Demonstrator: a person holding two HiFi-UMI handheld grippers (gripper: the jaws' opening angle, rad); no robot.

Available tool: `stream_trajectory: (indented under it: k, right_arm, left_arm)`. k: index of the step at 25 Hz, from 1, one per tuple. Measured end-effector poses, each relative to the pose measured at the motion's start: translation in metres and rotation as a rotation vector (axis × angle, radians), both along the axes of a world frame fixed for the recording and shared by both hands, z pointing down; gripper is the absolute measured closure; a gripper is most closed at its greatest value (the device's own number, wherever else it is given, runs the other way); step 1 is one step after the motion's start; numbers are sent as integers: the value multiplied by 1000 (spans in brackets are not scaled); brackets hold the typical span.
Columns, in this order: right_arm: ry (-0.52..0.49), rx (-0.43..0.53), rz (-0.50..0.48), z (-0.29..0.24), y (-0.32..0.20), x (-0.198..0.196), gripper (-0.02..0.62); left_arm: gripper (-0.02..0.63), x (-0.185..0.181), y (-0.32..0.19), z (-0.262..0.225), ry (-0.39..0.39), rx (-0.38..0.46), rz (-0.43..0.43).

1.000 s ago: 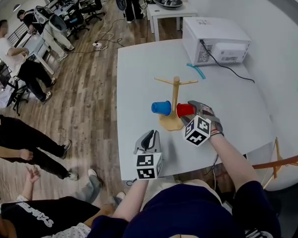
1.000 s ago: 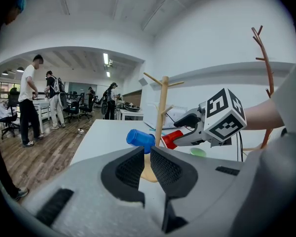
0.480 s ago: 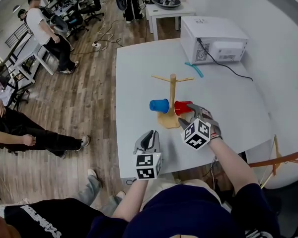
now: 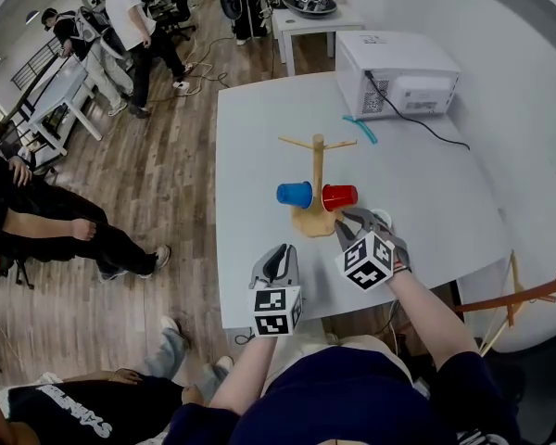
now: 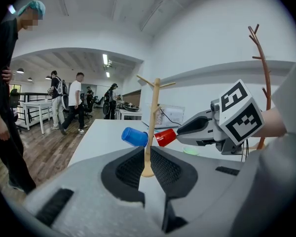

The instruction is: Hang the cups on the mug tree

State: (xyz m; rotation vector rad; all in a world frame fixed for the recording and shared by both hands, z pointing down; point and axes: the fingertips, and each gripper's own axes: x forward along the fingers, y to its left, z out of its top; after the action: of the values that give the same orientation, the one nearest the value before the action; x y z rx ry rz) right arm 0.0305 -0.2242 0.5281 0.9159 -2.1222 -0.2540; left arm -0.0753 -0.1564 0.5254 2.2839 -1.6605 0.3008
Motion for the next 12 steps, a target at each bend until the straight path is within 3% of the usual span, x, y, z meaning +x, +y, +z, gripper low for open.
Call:
stream_trajectory:
  k: [12]
  right_arm:
    - [-100,1,44,-6,35,9,552]
  left_arm:
    - [584,9,15,-2,-8,2,-16]
